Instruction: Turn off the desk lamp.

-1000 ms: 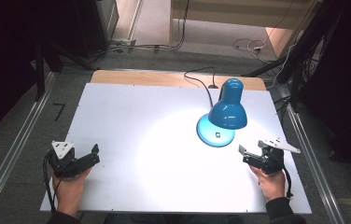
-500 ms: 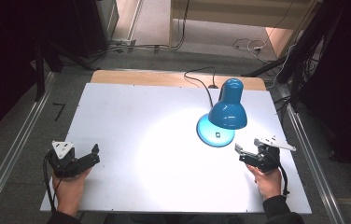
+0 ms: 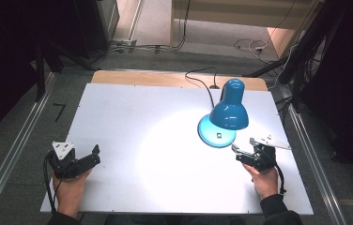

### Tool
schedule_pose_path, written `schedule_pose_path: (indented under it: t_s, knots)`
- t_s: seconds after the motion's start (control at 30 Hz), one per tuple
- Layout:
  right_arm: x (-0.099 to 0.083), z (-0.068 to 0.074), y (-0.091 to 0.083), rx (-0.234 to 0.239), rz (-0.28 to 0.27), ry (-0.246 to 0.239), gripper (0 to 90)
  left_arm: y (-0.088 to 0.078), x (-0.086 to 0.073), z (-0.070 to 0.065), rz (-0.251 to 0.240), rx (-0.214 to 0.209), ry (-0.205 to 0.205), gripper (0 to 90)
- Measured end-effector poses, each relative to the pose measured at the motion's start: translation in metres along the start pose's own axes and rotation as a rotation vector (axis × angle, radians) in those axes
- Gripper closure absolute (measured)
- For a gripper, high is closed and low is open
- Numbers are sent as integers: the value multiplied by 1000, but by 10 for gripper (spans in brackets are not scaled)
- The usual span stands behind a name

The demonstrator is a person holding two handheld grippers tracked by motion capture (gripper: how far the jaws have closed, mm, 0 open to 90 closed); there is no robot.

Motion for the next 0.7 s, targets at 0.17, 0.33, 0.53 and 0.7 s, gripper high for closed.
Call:
schedule_pose_path:
  t_s: [0.17, 0.33, 0.53, 0.7]
  knots:
    - [0, 3, 4, 3, 6, -9, 181, 1, 0, 0, 2, -2, 1, 47]
    - [1, 7, 8, 16, 9, -15, 181, 1, 0, 0, 5, -1, 2, 47]
    - [2, 13, 12, 22, 12, -31, 186, 1, -1, 0, 7, -2, 2, 47]
    - [2, 17, 14, 22, 0, -41, 240, 1, -1, 0, 7, -1, -2, 47]
Point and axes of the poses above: each handheld gripper's, and its own axes: y roughly forward along the jaws, x roughly out of its top, z roughly to its left, the point moved 1 cm from there along y, roughly forward along the jaws, and after that the axes turned 1 degree about z, right-handed, at the moved point
